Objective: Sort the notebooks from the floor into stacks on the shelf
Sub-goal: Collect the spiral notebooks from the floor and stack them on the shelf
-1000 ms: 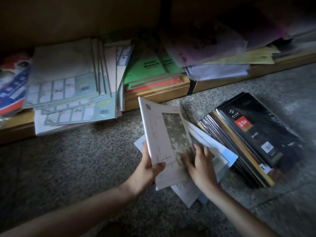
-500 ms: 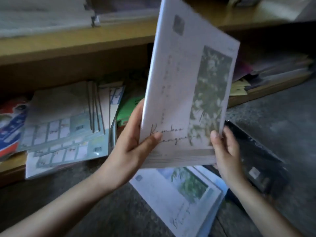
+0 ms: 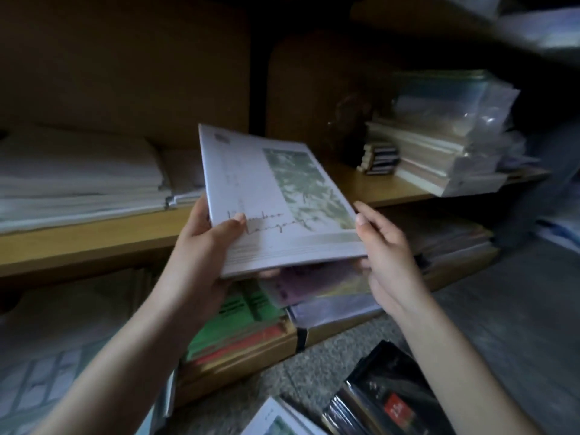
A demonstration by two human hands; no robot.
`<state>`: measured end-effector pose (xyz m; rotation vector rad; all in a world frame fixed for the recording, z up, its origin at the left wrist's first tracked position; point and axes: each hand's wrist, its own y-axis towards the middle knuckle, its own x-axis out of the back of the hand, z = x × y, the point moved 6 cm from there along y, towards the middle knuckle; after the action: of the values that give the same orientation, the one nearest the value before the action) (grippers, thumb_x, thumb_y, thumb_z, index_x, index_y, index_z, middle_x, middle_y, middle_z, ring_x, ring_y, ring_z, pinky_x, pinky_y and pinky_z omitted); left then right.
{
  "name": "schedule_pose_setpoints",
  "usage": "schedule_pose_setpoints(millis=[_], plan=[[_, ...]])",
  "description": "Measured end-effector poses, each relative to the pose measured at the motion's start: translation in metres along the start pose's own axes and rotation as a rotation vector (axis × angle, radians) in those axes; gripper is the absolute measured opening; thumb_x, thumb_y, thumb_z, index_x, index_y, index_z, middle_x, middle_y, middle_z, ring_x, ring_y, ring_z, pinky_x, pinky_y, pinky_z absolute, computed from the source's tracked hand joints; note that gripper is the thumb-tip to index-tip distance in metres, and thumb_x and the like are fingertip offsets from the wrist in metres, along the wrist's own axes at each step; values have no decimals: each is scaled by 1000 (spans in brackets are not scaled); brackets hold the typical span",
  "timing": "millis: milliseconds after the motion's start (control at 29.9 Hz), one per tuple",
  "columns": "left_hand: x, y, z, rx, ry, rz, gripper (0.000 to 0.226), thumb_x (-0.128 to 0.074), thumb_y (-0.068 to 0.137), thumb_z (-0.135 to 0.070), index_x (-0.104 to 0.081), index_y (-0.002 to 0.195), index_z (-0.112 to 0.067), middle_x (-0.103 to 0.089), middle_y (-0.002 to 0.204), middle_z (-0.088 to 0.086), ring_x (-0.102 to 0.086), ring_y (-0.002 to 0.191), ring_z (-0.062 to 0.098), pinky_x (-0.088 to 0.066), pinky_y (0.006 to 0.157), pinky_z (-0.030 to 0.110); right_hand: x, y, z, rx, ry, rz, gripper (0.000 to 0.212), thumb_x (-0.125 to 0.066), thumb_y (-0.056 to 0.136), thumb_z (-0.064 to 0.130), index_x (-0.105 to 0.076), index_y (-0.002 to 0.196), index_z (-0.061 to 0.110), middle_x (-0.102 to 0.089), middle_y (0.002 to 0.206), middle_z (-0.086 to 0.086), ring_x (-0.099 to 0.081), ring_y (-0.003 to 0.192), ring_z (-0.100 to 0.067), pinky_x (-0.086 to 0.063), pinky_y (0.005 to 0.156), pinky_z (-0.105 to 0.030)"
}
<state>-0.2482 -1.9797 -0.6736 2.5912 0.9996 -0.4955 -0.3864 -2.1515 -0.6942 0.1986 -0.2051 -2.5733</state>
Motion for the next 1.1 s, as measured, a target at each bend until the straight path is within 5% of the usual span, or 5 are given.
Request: schedule_pose_setpoints(millis=[134,368,535,803,1104], plan=[[3,10,2,147,-92,-95,34,-46,95,-5,-46,127,-17,-59,107,14,-68,76,27,-55,45,37,-15,10,-10,-143,108,49,33,-48,97,21,-52,129,14,-60,104,3,-40,48,-3,-31,38,-14],[21,1,-15,14,-112,-181,58,-62,87,-12,-35,136,-29,-59,102,-5,-71,75,13,-58,58,32,-35,19,5,-42,284,351,68,-66,65,8,-50,131,16,-61,96,-6,-63,84,-7,-52,77,-18],[28,-18,-45,-274,1071,-79,54,-78,67,-39,-59,118,-44,-37,149,-6,-46,129,17,-41,104,37,-46,25,1,64,52,265,30,-66,81,10,-67,106,27,-65,110,4,-54,116,-9,-38,103,-26],[30,28,-34,-652,1713,-226,9,-65,84,-18,-72,90,-18,-74,84,8,-67,62,31,-50,45,32,-72,59,-1,150,-249,126,46,-56,92,12,-46,137,15,-65,106,-7,-60,92,-5,-46,72,-5],[42,64,-38,-544,1966,-350,19,-45,97,-27,-62,104,-26,-56,78,0,-61,77,25,-31,55,29,-93,56,0,481,-787,201,47,-40,94,0,-43,139,12,-32,144,3,-44,116,-4,-31,98,-10]])
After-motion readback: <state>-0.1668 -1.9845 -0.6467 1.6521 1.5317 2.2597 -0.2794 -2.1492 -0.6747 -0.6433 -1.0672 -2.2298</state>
